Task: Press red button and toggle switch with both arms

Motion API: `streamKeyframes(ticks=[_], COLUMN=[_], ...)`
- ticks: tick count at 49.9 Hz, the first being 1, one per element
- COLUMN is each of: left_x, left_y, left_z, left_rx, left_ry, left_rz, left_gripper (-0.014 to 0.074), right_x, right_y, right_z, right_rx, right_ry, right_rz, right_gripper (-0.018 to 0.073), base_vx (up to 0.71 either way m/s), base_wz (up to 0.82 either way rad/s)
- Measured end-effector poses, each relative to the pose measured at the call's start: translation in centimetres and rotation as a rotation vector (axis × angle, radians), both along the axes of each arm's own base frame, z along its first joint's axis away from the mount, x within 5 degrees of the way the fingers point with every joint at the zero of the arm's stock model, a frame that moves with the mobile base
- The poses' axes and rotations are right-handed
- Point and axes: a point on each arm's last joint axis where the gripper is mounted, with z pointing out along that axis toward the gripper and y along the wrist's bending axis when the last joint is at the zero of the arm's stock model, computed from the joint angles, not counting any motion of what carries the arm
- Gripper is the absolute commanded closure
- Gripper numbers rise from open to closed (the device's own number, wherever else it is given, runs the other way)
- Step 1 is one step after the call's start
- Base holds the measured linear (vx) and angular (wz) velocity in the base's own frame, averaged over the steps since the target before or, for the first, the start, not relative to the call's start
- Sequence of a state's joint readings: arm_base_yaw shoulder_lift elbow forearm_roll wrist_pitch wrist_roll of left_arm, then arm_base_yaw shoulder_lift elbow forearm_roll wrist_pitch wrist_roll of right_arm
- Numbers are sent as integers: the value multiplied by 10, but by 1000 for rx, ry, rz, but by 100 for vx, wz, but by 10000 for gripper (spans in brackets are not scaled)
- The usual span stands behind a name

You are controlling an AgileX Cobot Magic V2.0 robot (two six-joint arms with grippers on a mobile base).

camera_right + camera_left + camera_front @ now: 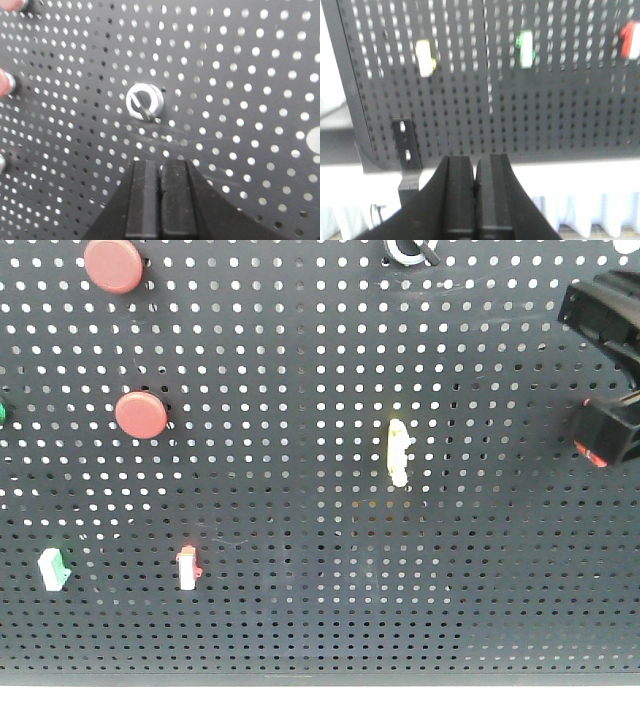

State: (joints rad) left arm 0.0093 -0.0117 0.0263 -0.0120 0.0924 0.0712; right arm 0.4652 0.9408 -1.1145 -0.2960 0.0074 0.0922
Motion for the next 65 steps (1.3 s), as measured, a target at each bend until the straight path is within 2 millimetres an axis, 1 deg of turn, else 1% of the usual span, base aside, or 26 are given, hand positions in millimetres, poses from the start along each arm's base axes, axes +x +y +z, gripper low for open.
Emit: streamKeyframes(ticks=[10,16,40,44,48,50,54,55,56,57,58,59,61,62,63,64,65], left_x=[-2,-3,-3,-3,-3,-3,-3,-3,-3,-3,-3,-3,-3,-3,-3,-3,-3], left_y=[0,0,0,0,0,0,0,0,0,0,0,0,0,0,0,0,0], left_z=[-18,-23,-23,-23,-23,-23,-23,-23,-23,-23,-23,-23,-23,-23,-23,-23,-23], left_rx=[-2,-2,-2,-2,-2,-2,-2,-2,-2,-2,-2,-2,-2,-2,-2,-2,-2], left_ry=[192,248,258,258,258,258,258,258,258,258,258,258,258,258,258,258,258], left_rz=[-2,-3,-3,-3,-3,-3,-3,-3,-3,-3,-3,-3,-3,-3,-3,-3,-3], left_gripper=[594,594,594,594,594,594,594,594,594,594,594,594,594,594,594,594,594], right_x=[0,0,0,-2,-12,-17,-35,-40,-43,-47,-53,-59,-65,-71,-73,-79,-82], right_y=[0,0,-1,-7,-22,-31,-48,-53,-57,-60,-64,-67,-72,-74,-75,-77,-78], right_z=[0,0,0,1,-1,-6,-20,-26,-37,-42,-54,-59,-80,-86,-98,-112,-120], right_rx=[0,0,-3,-10,6,21,65,76,86,93,100,106,107,110,108,107,106], right_ry=[0,0,1,0,-9,-3,-3,0,15,13,26,22,50,46,66,77,82], right_rz=[0,0,-3,-35,-89,-120,-184,-202,-227,-238,-257,-276,-311,-321,-336,-352,-360], right_gripper=[559,559,559,559,559,559,559,559,559,559,559,559,559,559,559,559,559], base_vx=[0,0,0,0,0,0,0,0,0,0,0,0,0,0,0,0,0], base_wz=[0,0,0,0,0,0,0,0,0,0,0,0,0,0,0,0,0])
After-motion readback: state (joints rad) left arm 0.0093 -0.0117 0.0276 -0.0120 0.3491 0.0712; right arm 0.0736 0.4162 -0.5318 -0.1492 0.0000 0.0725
